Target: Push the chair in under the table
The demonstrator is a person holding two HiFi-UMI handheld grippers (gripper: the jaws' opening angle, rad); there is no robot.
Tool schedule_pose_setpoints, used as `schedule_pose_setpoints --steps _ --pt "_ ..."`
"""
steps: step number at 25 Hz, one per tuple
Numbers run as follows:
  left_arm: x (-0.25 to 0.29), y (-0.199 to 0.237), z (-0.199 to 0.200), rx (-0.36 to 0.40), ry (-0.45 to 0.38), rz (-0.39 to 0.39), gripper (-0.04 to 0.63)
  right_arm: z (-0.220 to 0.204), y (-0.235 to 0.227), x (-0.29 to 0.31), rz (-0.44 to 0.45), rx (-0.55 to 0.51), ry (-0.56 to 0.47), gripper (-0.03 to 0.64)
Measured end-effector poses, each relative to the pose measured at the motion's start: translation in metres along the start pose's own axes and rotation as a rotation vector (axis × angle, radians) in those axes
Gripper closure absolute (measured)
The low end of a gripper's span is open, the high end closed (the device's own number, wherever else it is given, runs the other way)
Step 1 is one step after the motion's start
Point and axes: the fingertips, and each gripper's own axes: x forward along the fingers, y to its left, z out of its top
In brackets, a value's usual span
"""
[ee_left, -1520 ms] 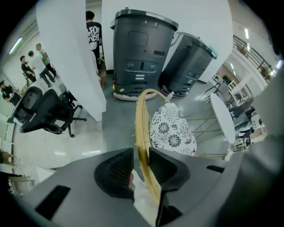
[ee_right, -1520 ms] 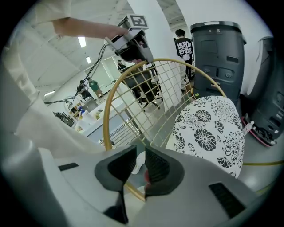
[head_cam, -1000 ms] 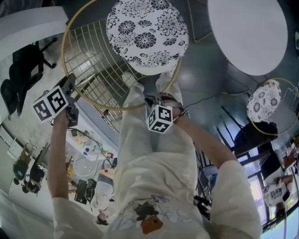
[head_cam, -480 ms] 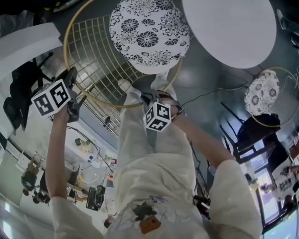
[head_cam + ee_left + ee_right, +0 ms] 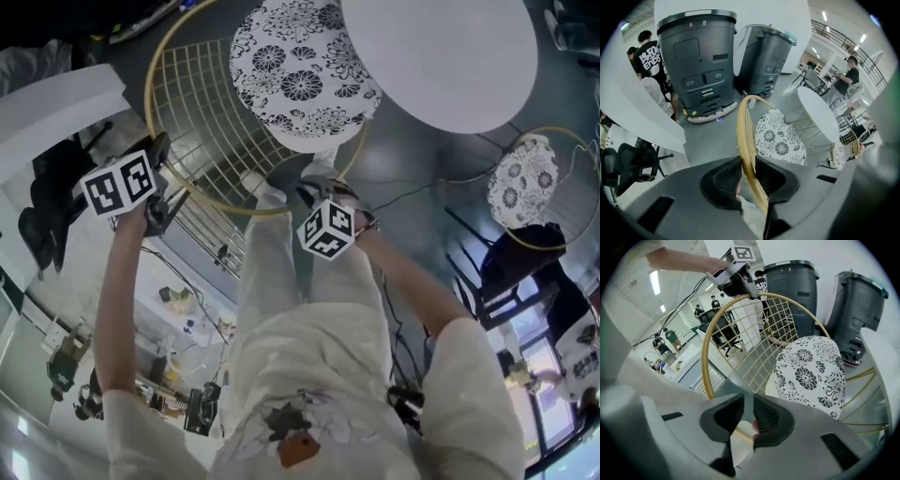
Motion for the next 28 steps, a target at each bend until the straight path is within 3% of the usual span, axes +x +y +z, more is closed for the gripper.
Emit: schedule_pose_setpoints --steps 3,7,12,16,19,24,28 --pt "-0.003 0.002 -0.006 0.056 0.004 0.047 0.513 0.008 -0.008 -0.019 -0.043 0.035 -0.017 0.554" --pt "-0.014 0.0 -0.007 0.216 -0.027 0.128 0.482 0.026 -0.021 -0.057 -0.109 0.077 -0.068 0.554" --pt "-0.073 -0.014 0.003 0.196 -0.149 0.154 0.479 0.039 -0.037 -0.112 -0.193 0.239 -0.152 0.554" --pt "-0.13 -0.064 -0.005 0.267 -0.217 0.1 0.48 0.053 -0.049 -0.177 -0.248 0.445 -0.271 0.554" --pt "-0.167 -0.105 -0.012 0.283 -0.271 0.037 0.48 0.07 -0.06 -0.227 -0.302 0.515 -0.374 0.555" --pt "-0.223 -0.148 -0.027 0.16 -0.321 -0.113 0.505 0.121 -0.055 -0.295 -0.312 0.535 -0.522 0.555" --pt "-0.273 -0.171 -0.042 0.1 -0.386 -0.17 0.562 0.151 -0.029 -0.345 -0.282 0.53 -0.6 0.555"
